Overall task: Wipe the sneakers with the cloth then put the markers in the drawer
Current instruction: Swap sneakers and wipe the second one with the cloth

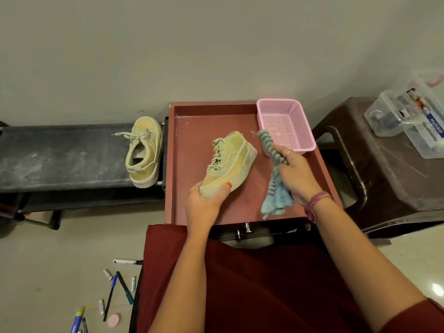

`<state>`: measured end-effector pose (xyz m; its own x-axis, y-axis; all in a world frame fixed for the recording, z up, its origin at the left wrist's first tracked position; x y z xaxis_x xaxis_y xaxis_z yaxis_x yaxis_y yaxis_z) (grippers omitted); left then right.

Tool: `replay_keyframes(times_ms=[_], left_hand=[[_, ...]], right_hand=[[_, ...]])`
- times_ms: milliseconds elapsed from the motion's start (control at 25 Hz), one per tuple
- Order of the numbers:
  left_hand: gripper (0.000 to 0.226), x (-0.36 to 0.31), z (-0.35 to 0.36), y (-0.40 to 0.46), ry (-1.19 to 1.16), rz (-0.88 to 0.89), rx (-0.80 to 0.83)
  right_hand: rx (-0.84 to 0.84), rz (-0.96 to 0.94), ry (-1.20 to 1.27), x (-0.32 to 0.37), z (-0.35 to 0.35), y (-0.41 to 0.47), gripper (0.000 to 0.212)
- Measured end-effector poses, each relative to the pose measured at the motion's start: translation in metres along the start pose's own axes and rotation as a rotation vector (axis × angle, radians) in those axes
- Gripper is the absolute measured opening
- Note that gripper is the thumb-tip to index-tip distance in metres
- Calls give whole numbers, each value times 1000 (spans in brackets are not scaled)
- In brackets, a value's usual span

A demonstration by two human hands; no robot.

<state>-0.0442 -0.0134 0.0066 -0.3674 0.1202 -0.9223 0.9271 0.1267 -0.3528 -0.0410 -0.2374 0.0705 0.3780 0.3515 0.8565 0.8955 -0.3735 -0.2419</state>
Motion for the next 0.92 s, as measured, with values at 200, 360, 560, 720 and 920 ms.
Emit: replay_keyframes(times_ms=[200,360,560,720,920], left_hand=[[35,3,-1,2,-54,-50,0],[16,4,-3,1,-82,-83,5],[18,8,-1,4,-107,-95,13],[21,8,0,4,-78,-76,22],[25,13,-2,7,-90,-135,2]], right_hand=[[228,-281,-450,-3,88,-38,84],[205,-487,-593,-7,109,-76,82],[-6,-567,-777,-13,102,-51,59],[89,-348,-824,-19,78,8,67],[244,-279,-738,-15,82,24,86]])
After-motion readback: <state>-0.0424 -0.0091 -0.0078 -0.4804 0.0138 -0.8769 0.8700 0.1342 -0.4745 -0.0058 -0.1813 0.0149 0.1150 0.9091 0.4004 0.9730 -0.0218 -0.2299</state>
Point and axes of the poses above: each hand's wrist, its own y-axis towards the middle knuckle, its own z-axis out of the palm, x = y × z, the point moved 5 cm from there along y, towards the middle knuckle, and after that the axes turned 3 degrees about -y, right-handed, at the moved point
